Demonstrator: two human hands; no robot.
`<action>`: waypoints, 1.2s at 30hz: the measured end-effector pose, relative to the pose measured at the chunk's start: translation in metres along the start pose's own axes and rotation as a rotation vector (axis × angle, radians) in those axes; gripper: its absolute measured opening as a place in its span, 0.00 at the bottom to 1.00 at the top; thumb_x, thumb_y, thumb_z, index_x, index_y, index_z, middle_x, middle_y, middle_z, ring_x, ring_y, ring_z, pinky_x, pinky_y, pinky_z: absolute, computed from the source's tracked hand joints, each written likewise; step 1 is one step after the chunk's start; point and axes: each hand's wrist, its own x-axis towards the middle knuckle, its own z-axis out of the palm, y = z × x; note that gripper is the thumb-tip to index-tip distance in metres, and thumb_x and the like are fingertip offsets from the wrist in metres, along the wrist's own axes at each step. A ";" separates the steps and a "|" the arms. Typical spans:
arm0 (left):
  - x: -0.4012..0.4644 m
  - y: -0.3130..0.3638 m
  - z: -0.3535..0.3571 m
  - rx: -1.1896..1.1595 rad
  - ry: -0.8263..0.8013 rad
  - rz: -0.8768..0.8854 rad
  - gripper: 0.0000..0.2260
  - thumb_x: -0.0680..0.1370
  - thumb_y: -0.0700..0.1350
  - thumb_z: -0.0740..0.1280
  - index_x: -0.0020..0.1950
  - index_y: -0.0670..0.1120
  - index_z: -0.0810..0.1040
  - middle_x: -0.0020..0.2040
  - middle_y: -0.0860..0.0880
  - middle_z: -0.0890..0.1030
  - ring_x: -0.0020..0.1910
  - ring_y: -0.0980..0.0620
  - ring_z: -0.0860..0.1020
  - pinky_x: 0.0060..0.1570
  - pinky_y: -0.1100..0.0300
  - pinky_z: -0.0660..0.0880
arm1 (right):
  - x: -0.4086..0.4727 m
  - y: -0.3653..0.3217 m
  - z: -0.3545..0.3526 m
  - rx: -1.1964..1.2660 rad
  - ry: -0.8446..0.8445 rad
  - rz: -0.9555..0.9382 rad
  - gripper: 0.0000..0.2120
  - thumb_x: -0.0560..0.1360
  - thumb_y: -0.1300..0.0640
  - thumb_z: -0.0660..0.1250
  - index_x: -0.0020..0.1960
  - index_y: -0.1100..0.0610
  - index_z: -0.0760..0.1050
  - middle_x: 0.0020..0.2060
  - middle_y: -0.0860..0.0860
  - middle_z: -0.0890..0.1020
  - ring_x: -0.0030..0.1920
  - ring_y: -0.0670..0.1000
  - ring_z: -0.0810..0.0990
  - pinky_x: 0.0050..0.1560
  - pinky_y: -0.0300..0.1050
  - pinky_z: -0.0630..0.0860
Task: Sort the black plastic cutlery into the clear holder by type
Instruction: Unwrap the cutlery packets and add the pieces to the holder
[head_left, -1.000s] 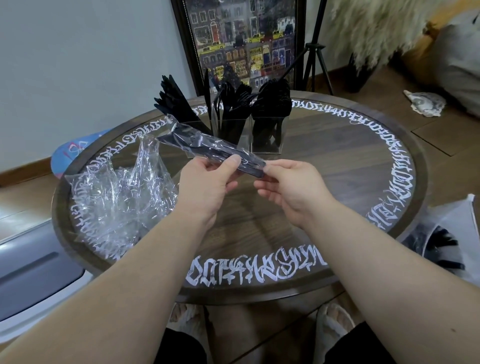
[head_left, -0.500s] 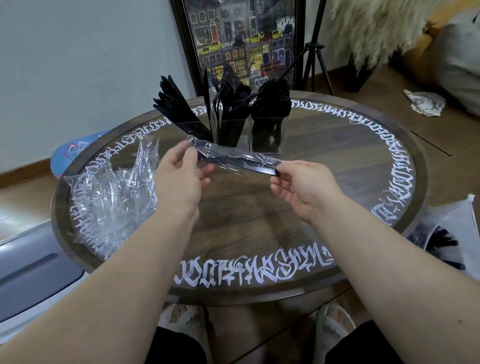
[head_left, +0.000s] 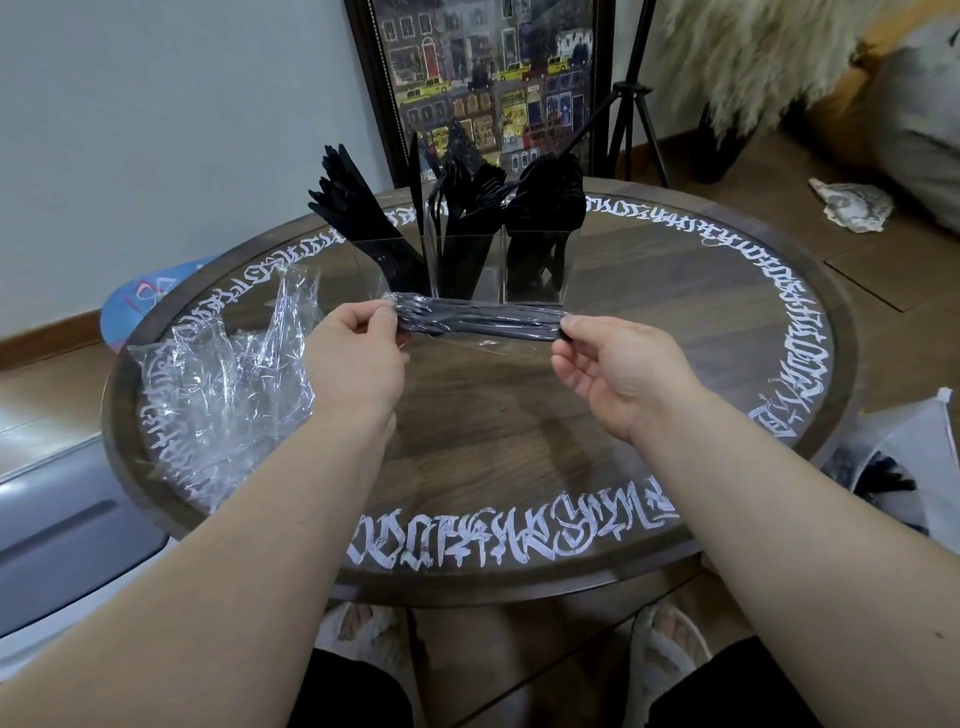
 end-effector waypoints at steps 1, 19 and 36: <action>0.000 0.000 0.000 -0.007 -0.001 -0.001 0.09 0.79 0.40 0.64 0.40 0.49 0.76 0.38 0.51 0.77 0.34 0.59 0.75 0.30 0.68 0.73 | 0.000 -0.001 0.000 0.006 -0.002 0.001 0.05 0.75 0.67 0.67 0.41 0.62 0.75 0.30 0.54 0.78 0.28 0.46 0.77 0.29 0.36 0.77; 0.003 0.001 0.002 -0.048 -0.015 -0.039 0.10 0.79 0.41 0.63 0.39 0.50 0.76 0.41 0.51 0.78 0.37 0.55 0.74 0.30 0.65 0.70 | 0.000 -0.004 -0.002 0.032 0.037 -0.030 0.04 0.73 0.66 0.70 0.41 0.62 0.76 0.30 0.53 0.77 0.26 0.44 0.76 0.27 0.35 0.75; 0.007 0.002 -0.006 -0.008 -0.102 -0.027 0.09 0.77 0.42 0.67 0.37 0.49 0.77 0.29 0.53 0.75 0.29 0.59 0.71 0.33 0.65 0.67 | 0.003 -0.012 -0.007 0.034 0.100 -0.077 0.05 0.74 0.67 0.68 0.39 0.62 0.76 0.31 0.54 0.77 0.25 0.44 0.76 0.28 0.35 0.76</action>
